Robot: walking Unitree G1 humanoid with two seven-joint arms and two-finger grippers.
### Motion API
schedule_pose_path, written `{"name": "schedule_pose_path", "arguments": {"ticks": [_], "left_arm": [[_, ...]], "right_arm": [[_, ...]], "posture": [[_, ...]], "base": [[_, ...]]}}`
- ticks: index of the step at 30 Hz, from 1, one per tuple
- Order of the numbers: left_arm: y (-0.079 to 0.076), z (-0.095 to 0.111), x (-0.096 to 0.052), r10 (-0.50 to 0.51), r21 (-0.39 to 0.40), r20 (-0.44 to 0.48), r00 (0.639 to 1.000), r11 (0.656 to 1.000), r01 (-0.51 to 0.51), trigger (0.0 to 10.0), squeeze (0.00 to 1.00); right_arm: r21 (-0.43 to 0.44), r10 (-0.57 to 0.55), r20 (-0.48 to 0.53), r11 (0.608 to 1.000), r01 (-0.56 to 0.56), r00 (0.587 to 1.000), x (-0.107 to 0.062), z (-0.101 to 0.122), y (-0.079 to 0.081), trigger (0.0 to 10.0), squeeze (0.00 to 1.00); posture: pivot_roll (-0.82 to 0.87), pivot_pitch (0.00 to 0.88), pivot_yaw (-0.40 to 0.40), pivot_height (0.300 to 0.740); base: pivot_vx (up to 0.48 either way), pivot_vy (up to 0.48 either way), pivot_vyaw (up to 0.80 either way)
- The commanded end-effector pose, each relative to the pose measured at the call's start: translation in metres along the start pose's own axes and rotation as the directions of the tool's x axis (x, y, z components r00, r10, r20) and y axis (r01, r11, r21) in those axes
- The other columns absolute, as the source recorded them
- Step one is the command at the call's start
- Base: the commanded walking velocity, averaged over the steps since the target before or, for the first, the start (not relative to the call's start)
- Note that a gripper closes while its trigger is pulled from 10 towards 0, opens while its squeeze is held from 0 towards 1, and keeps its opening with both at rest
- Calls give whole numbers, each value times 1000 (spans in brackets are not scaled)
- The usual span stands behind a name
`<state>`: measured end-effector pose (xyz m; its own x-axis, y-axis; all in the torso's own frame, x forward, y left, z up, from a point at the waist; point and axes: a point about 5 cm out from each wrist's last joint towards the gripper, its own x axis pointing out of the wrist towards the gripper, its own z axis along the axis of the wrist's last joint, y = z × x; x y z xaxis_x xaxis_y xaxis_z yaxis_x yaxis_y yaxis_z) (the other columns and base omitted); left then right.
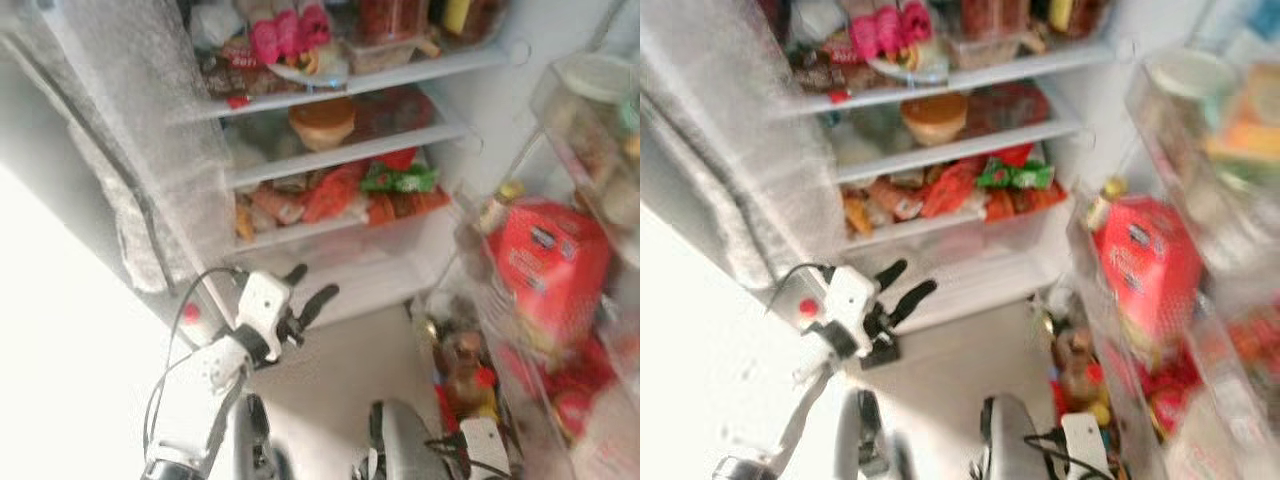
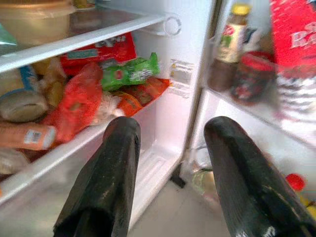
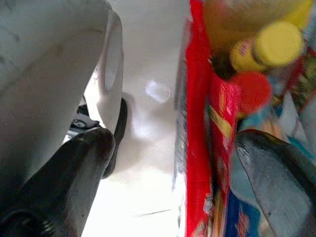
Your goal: Restocking fridge
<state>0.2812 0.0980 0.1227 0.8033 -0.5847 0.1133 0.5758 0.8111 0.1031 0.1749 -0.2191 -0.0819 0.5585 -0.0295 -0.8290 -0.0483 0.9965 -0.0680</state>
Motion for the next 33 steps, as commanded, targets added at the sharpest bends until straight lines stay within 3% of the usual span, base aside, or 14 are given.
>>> {"name": "schedule_pose_path", "arguments": {"ticks": [1,6,8,9,10,11,13,15,17,19,20,33], "left_arm": [[17,-12,-7,114,-69,-62,992,991,-118,10000,0],[38,-29,-17,260,-95,-149,954,956,-276,10000,0],[53,-44,-27,366,-66,-240,899,918,-392,10000,0],[67,-63,-43,461,-14,-335,822,870,-493,10000,0],[71,-72,-51,485,11,-375,790,854,-519,10000,0],[71,-72,-51,485,11,-375,790,854,-519,10000,0],[79,-89,-67,538,64,-449,713,816,-575,10000,0],[81,-95,-72,556,53,-479,679,791,-610,10000,0],[87,-108,-84,604,111,-550,577,737,-666,10000,0],[89,-114,-88,611,85,-580,538,702,-707,10000,0],[89,-119,-92,611,101,-612,502,690,-716,10000,0],[83,-134,-96,570,103,-672,473,704,-702,10000,0]], "right_arm": [[8,30,-38,1000,-30,999,-1,-13,9,10000,0],[7,30,-38,1000,-30,999,-1,-13,9,10000,0],[6,31,-38,1000,-31,999,-1,-13,9,10000,0],[5,32,-39,999,-32,999,-1,-14,9,10000,0],[5,32,-39,999,-32,999,-1,-14,9,10000,0],[5,32,-39,999,-32,999,-1,-14,9,10000,0],[6,32,-39,999,-32,999,-1,-14,9,10000,0],[8,31,-38,999,-31,999,-1,-14,9,10000,0],[9,30,-38,1000,-30,999,-1,-14,9,10000,0],[9,31,-37,1000,-30,999,-1,-14,9,10000,0],[9,31,-37,999,-31,999,-1,-14,9,10000,0],[16,31,-35,999,-30,999,-1,-13,9,10000,0]], "posture": [[-96,173,-25,618],[-95,167,-25,618],[-92,163,-25,618],[-93,155,-23,618],[-92,154,-22,618],[-92,154,-22,618],[-96,148,-21,618],[-96,148,-21,618],[-90,146,-20,618],[-87,147,-20,618],[-87,152,-21,618],[-87,173,-23,618]], "base": [[0,0,0],[0,0,0],[0,0,0],[0,0,0],[0,0,0],[0,0,0],[0,0,0],[0,0,0],[0,0,0],[0,0,0],[0,0,0],[0,46,0]]}}
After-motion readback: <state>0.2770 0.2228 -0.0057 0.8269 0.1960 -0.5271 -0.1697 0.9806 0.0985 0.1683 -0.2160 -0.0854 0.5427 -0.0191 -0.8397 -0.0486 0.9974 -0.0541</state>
